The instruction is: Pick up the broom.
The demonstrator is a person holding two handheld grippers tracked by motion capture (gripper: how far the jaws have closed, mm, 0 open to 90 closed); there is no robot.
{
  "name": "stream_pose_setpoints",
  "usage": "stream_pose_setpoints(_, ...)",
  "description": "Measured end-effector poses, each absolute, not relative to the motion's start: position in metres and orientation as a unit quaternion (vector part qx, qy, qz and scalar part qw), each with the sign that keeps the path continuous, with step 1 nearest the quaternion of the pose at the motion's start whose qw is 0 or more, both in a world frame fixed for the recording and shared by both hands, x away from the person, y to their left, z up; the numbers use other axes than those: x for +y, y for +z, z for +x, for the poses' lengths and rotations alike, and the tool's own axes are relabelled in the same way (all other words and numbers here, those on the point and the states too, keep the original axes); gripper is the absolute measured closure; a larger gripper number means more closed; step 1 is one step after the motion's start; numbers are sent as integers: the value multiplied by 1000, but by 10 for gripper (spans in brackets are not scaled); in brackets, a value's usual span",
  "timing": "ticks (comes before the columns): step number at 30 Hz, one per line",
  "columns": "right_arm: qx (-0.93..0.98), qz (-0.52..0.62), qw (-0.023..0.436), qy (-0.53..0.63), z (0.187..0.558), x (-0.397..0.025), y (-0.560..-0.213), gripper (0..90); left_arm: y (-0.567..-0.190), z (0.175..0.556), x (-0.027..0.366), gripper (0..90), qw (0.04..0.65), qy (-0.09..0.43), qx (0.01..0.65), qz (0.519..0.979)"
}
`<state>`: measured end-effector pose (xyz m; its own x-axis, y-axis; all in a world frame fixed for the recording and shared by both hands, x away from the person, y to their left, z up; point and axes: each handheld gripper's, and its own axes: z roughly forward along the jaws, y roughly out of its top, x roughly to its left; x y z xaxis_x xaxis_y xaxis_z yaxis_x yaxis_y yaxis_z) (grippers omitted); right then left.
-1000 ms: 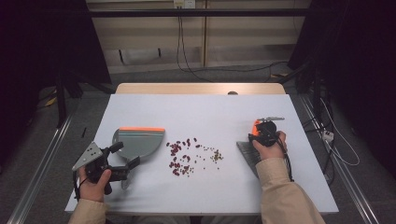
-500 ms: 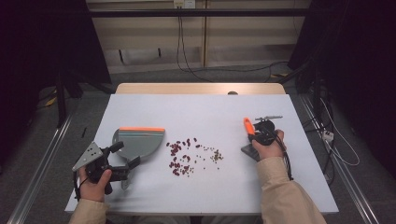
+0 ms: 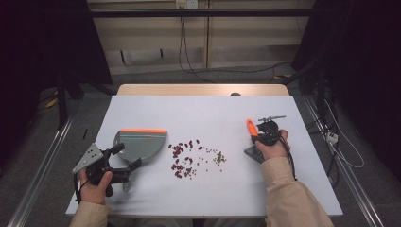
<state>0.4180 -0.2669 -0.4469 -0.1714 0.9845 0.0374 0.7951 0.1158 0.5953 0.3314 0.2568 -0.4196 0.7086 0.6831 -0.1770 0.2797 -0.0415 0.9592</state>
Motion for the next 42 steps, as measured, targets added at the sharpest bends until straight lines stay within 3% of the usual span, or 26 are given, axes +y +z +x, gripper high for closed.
stream_pose_setpoints(2,721,618,177,260,419,-269,-447,626,-420,332,257,40,607,163,344,698)
stream_pose_setpoints(7,728,612,182,251,419,-266,-446,626,-420,332,258,40,606,164,346,698)
stream_pose_setpoints(19,717,622,164,268,421,-273,-450,707,-420,332,256,40,607,166,342,698)
stream_pose_setpoints(35,714,617,182,275,417,-271,-453,712,-418,332,253,40,604,170,335,703)
stream_pose_setpoints(42,709,626,168,280,419,-275,-450,716,-415,331,253,40,606,173,332,702)
